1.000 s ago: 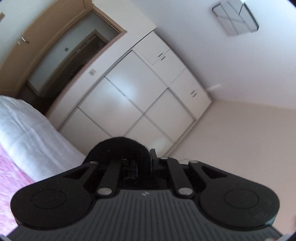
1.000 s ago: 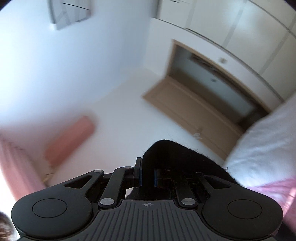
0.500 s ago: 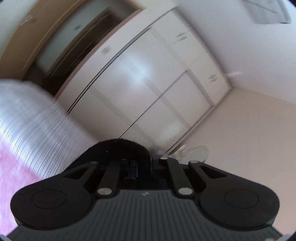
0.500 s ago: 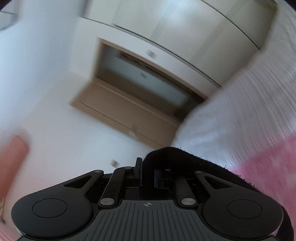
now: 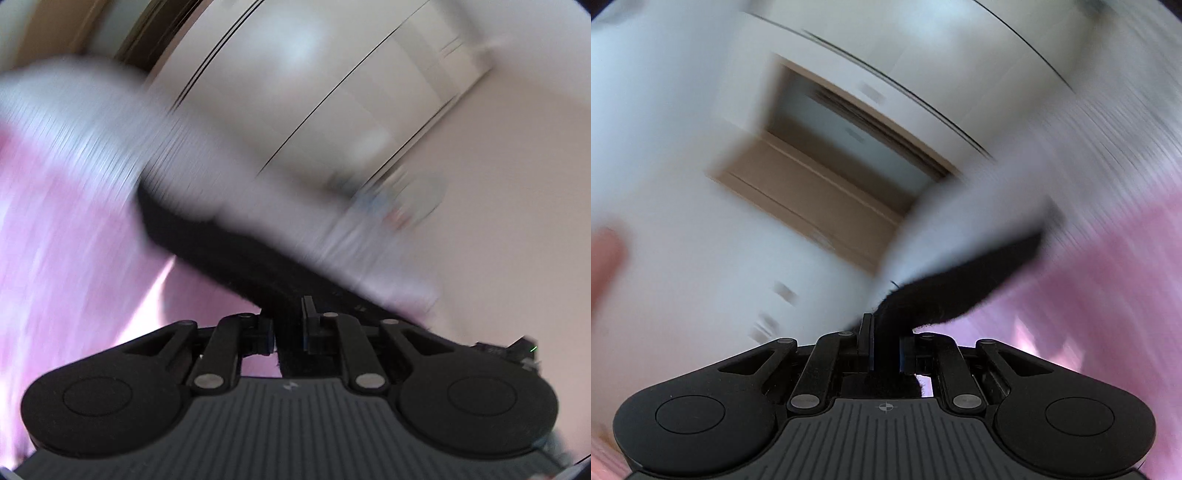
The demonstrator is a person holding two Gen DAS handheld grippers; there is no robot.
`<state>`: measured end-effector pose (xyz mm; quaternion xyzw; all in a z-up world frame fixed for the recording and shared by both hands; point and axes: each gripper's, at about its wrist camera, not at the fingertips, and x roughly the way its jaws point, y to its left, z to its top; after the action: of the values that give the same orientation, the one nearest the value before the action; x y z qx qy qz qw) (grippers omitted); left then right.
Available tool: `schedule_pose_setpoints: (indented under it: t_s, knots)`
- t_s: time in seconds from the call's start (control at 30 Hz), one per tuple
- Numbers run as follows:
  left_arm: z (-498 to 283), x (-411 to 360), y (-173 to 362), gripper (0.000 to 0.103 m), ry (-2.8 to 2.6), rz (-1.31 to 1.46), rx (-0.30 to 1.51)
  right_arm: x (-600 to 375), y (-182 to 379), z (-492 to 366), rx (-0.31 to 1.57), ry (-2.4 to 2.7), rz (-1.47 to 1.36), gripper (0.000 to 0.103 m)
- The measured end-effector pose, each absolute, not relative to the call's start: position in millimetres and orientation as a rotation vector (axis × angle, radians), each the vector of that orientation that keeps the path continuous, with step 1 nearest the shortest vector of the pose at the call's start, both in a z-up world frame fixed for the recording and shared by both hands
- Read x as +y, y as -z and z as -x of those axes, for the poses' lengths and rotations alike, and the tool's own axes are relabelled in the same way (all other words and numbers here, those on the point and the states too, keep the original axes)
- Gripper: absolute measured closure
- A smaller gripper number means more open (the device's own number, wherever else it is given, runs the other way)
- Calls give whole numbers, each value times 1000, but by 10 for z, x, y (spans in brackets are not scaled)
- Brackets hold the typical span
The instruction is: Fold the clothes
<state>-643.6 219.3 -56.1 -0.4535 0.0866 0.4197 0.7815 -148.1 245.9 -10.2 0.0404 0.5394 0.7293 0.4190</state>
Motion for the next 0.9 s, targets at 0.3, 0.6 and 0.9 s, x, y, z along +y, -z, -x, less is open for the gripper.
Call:
schedule_pose_setpoints:
  t_s: [0.3,0.6,0.9]
  knots:
    - [6539,627,2948,94,-1198,1391,704,1087,2775,1478,1646,-1153,682,92]
    - [6560,815,3200,64,-1249,1383,467,1057,3036,1147,1582,-1292,529,54]
    - [6614,1401,3833,64,-1191,1485,340,1181,3638,1323,1565,-1411,326,52]
